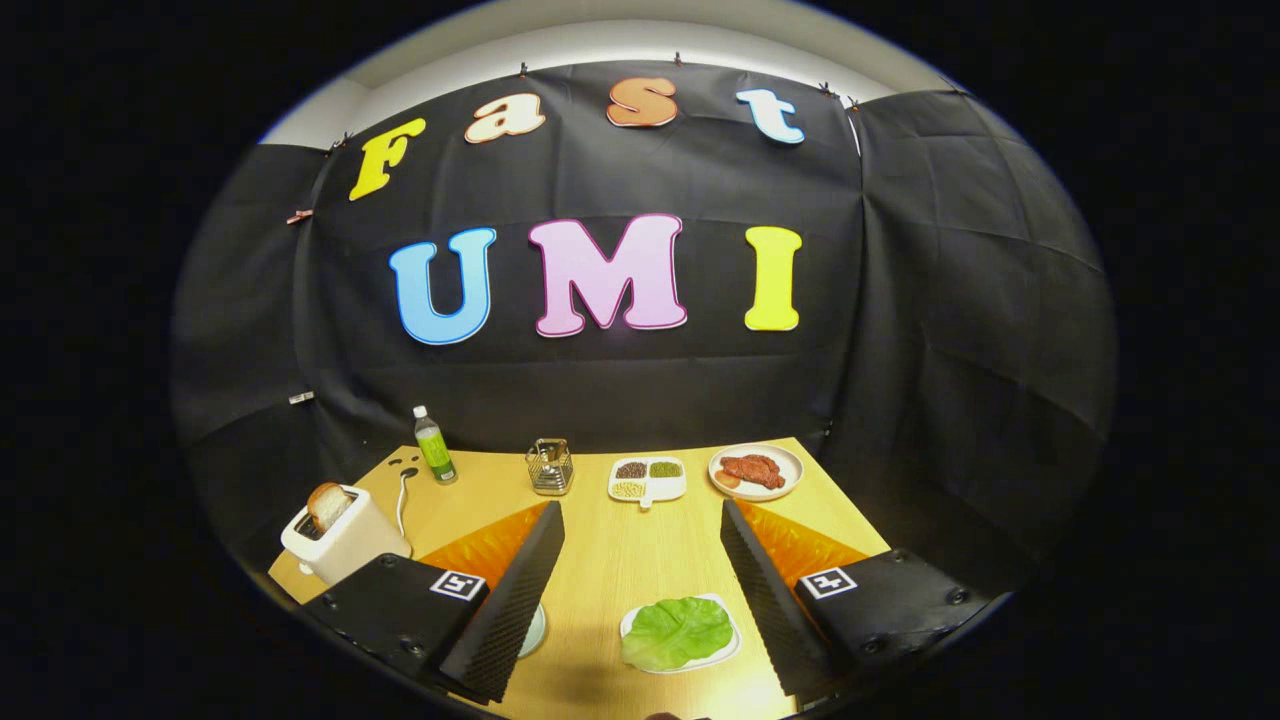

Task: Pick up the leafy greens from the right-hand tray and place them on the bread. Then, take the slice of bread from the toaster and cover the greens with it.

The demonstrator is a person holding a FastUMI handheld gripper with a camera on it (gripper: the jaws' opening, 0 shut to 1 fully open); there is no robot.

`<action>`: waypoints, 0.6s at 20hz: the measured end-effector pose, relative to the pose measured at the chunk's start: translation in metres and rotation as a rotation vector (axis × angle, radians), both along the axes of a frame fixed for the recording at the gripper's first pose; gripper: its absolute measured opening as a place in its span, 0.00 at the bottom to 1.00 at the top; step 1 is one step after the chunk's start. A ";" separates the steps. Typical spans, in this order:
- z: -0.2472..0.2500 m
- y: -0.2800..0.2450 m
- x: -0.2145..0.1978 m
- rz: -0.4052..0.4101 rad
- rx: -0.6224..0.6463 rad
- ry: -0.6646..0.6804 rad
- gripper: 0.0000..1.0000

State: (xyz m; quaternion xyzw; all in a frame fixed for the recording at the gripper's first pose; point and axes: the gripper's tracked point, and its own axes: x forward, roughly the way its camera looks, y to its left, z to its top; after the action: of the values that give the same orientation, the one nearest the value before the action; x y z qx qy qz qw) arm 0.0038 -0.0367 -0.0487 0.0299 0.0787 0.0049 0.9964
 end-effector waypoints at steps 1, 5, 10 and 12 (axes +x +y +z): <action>-0.005 -0.002 0.001 0.005 0.006 0.017 0.98; -0.039 -0.005 0.006 0.031 -0.001 0.091 0.99; -0.092 -0.010 0.020 0.065 -0.007 0.196 0.99; -0.115 -0.016 0.028 0.069 -0.012 0.235 0.99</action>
State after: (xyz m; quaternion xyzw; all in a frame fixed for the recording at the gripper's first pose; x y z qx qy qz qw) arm 0.0319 -0.0525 -0.1635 0.0213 0.1961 0.0350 0.9797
